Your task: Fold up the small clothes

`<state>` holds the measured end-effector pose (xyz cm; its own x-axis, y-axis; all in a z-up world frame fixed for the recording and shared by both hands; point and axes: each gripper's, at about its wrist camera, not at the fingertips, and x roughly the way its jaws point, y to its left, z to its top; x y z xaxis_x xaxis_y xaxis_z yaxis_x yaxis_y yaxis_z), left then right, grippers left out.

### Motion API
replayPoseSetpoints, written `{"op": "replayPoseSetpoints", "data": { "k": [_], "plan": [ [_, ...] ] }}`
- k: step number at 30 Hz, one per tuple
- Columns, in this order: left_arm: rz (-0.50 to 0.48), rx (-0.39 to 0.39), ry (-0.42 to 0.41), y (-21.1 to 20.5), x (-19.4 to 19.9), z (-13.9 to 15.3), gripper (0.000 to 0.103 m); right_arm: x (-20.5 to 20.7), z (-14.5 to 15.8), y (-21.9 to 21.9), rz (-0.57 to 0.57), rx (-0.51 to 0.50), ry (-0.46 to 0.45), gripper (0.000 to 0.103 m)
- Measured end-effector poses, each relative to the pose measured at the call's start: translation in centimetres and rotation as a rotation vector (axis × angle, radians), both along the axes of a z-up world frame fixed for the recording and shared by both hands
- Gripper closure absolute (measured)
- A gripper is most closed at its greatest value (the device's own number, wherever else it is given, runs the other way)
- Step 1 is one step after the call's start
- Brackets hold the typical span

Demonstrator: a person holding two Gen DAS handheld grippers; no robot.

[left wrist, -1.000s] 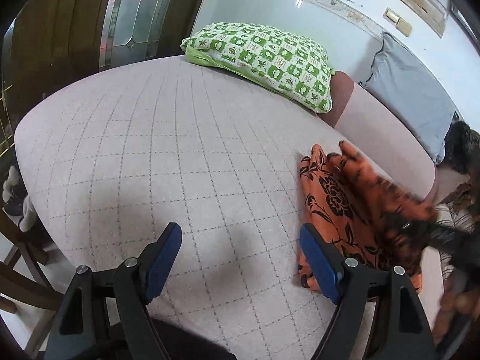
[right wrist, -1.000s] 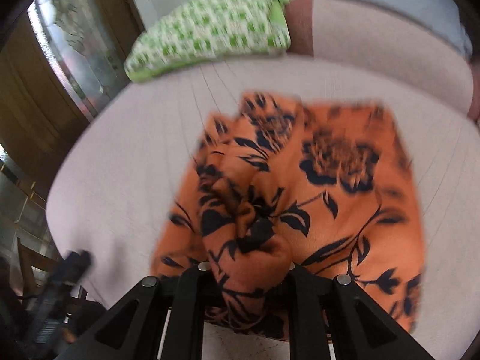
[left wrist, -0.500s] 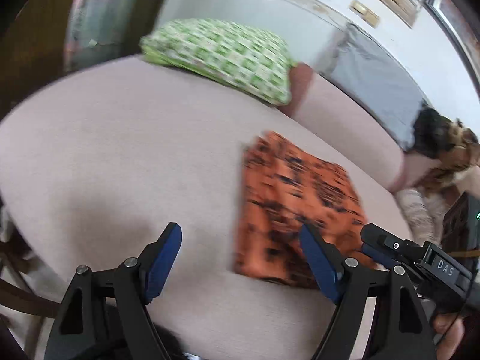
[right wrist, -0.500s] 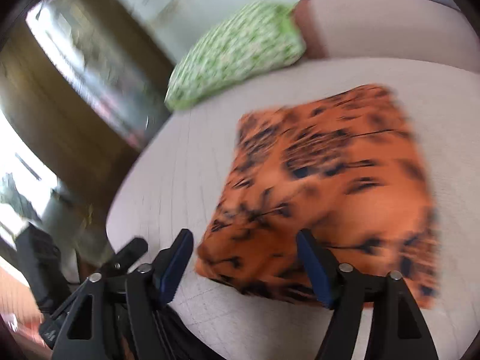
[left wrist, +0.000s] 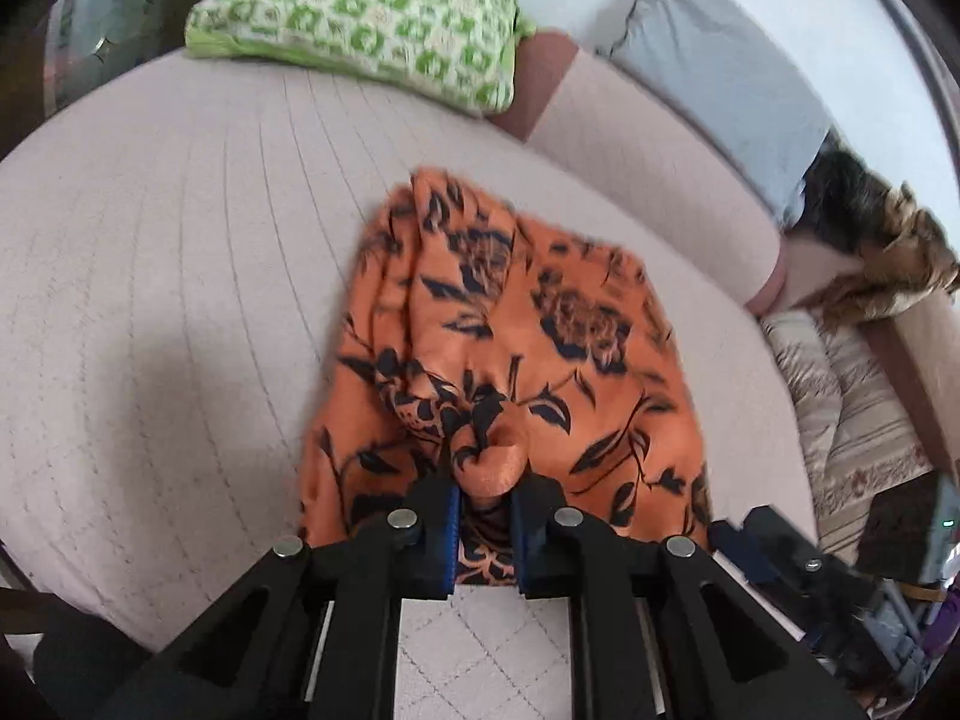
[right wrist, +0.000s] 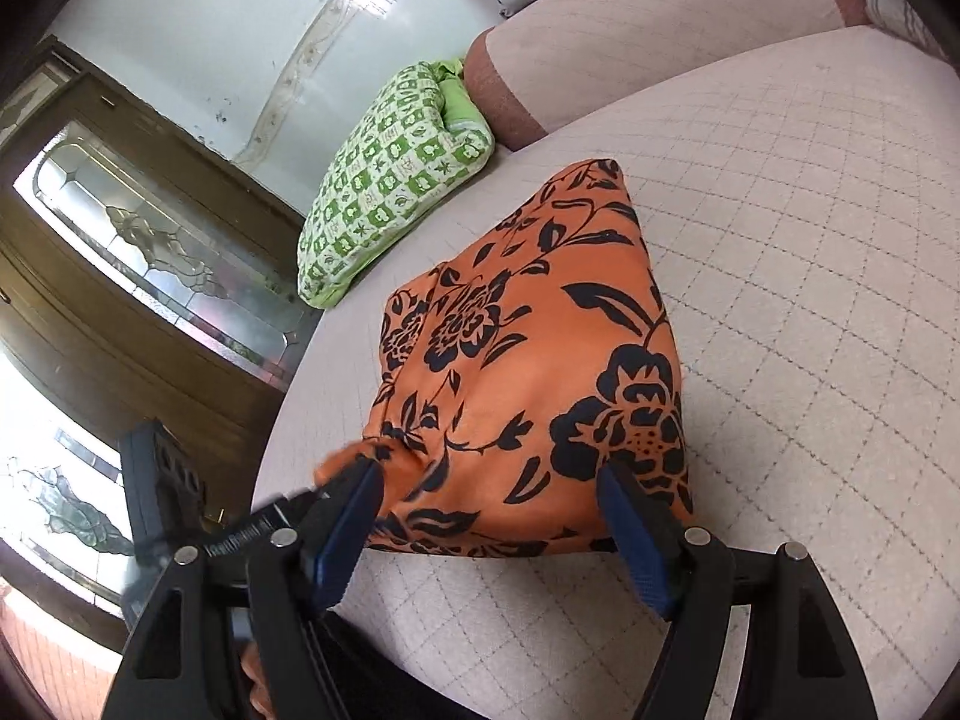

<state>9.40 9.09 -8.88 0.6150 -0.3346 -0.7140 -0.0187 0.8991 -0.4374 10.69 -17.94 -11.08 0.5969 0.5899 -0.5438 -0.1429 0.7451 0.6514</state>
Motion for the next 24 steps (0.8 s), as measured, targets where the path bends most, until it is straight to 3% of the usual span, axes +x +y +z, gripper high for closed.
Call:
{"op": "replayPoseSetpoints", "data": {
  "k": [2,3,6,8,9,14,16,17,18,19,21,22,23,24],
  "plan": [
    [0.029,-0.019,-0.044,0.7,-1.4,0.1,0.090,-0.5,-0.2,-0.2,-0.003,0.011,-0.001,0.026],
    [0.072,-0.080,-0.041,1.8,-2.3,-1.0,0.090,-0.5,-0.3,-0.3,-0.003,0.014,0.001,0.026],
    [0.132,-0.238,0.090,3.6,-2.0,-5.7,0.089,0.1,-0.8,0.0,-0.005,-0.005,0.014,0.026],
    [0.157,-0.342,0.102,4.8,-2.2,-6.7,0.089,0.5,-0.9,0.2,0.007,-0.012,0.027,0.026],
    [0.162,-0.349,0.091,5.1,-2.2,-6.3,0.089,0.7,-0.7,0.2,0.010,-0.021,0.019,0.026],
    [0.104,-0.234,0.060,3.4,-2.3,-4.7,0.086,1.5,-0.5,-0.9,-0.031,-0.024,0.021,0.025],
    [0.111,-0.161,0.048,2.7,-2.3,-3.8,0.067,1.5,-0.8,-1.2,-0.039,-0.022,0.031,0.025],
    [0.113,-0.138,0.034,2.4,-2.2,-3.3,0.049,1.4,-1.0,-1.3,-0.041,-0.023,0.031,0.025],
    [0.113,-0.148,0.022,2.5,-2.2,-3.1,0.041,1.4,-1.0,-1.4,-0.042,-0.023,0.031,0.025],
    [0.120,-0.148,0.016,2.6,-2.2,-2.9,0.040,1.3,-1.0,-1.4,-0.043,-0.020,0.031,0.025],
    [0.115,-0.120,0.025,2.6,-1.5,-2.7,0.046,1.5,-1.1,-1.5,-0.046,-0.016,0.033,0.025],
    [0.104,-0.118,0.033,2.6,-1.0,-2.8,0.064,1.5,-1.1,-1.4,-0.047,-0.017,0.035,0.025],
    [0.089,-0.101,0.050,2.6,-0.6,-2.9,0.092,1.6,-1.0,-1.3,-0.047,-0.018,0.035,0.025],
    [0.078,-0.094,0.041,2.7,-0.5,-2.4,0.093,1.6,-1.0,-1.3,-0.047,-0.020,0.035,0.025]
  ]
}}
